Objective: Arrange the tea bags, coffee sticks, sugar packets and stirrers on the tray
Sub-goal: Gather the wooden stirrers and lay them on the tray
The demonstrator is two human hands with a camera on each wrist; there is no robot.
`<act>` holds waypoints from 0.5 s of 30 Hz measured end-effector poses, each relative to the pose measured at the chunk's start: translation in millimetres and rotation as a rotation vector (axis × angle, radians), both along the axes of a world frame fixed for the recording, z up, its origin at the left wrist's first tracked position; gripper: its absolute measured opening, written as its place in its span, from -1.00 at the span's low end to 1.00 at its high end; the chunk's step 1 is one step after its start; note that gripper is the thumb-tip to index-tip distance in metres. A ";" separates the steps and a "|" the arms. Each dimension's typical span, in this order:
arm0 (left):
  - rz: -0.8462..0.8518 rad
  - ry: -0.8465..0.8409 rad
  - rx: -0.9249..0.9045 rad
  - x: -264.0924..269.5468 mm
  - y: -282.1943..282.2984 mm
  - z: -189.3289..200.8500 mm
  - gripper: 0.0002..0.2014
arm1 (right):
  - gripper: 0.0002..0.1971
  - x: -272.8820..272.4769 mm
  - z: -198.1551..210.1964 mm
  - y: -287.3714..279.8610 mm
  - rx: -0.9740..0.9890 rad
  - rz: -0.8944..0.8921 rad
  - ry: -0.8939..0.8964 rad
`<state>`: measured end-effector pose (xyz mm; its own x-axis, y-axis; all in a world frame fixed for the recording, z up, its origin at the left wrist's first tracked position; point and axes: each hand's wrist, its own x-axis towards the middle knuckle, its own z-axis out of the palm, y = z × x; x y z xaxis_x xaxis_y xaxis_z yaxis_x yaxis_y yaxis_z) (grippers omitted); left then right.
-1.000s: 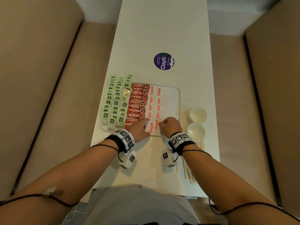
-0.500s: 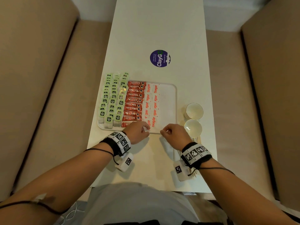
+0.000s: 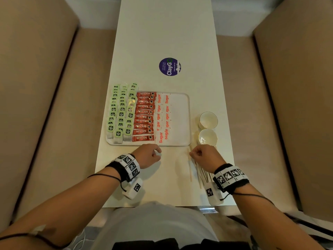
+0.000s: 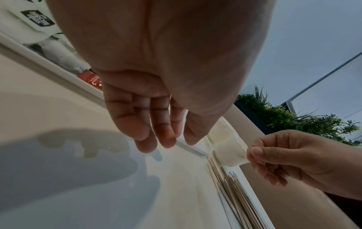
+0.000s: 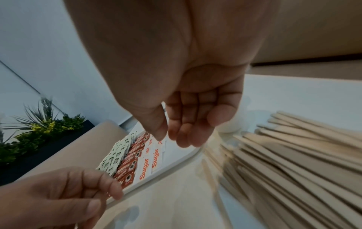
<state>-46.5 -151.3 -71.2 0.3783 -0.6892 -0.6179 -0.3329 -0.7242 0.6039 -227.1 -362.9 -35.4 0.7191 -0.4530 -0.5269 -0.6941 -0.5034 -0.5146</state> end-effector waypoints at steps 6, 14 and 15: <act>-0.049 -0.042 0.003 -10.6 0.4 0.8 -0.75 | -0.57 -22.4 11.2 -16.0 -0.173 0.049 0.199; -0.216 -0.232 0.105 -44.1 -39.5 -3.0 -0.55 | -0.42 -55.6 -10.9 -49.1 -0.246 0.062 0.410; -0.232 -0.233 0.128 -50.0 -45.5 -5.3 -0.52 | -0.41 -58.7 -14.2 -52.6 -0.240 0.065 0.419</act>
